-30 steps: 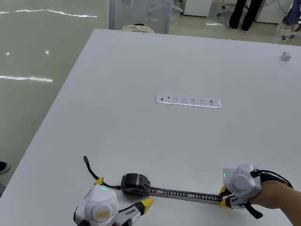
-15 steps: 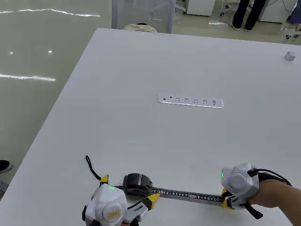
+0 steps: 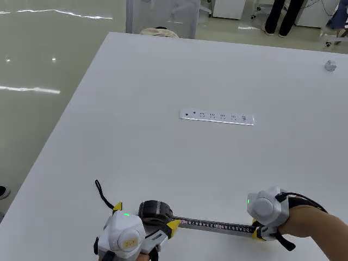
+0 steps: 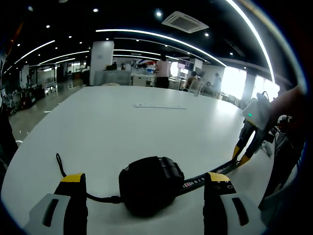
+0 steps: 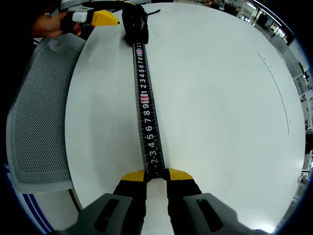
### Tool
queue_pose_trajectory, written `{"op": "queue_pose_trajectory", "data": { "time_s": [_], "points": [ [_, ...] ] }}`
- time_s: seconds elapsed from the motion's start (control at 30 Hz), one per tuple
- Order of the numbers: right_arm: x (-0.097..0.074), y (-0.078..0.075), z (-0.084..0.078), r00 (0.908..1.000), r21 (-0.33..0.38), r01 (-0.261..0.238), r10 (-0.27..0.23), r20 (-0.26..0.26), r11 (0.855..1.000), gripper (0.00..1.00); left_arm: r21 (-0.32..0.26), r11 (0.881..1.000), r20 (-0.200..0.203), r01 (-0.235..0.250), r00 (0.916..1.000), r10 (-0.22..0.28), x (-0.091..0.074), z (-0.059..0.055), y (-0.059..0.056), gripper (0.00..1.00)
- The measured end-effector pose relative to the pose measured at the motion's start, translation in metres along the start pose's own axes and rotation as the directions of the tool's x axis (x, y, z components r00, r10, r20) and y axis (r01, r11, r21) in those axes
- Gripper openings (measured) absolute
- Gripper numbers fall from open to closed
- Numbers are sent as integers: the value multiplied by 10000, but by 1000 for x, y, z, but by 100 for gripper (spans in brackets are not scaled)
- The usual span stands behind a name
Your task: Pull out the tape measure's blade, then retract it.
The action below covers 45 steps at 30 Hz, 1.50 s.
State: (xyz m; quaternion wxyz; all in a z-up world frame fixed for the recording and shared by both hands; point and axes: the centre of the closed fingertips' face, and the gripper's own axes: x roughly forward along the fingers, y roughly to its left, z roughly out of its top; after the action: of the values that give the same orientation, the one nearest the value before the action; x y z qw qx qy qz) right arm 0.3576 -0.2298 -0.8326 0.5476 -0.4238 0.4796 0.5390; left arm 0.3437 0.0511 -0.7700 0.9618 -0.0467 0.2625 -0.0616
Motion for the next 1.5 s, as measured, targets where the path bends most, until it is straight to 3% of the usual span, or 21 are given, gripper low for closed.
{"op": "queue_pose_trajectory", "data": {
  "time_s": [0.43, 0.77, 1.4, 1.5],
  "points": [
    [0, 0, 0, 10000, 130, 78, -79, 56, 9999, 15, 369, 9993, -25, 57, 10000, -56, 11, -2, -8, 89],
    [-1, 0, 0, 10000, 162, 95, -95, 31, 9998, 15, 36, 9999, -26, -114, 9999, 114, 19, 4, -5, 83],
    [-1, 0, 0, 9998, 326, 136, -140, 127, 9994, 15, -199, 9996, -606, -190, 9980, 177, 25, -11, -5, 67],
    [0, 0, 0, 9998, 358, 155, -160, 143, 9992, 15, 88, 10000, -606, -23, 9982, 28, 26, -11, -11, 62]
  ]
}}
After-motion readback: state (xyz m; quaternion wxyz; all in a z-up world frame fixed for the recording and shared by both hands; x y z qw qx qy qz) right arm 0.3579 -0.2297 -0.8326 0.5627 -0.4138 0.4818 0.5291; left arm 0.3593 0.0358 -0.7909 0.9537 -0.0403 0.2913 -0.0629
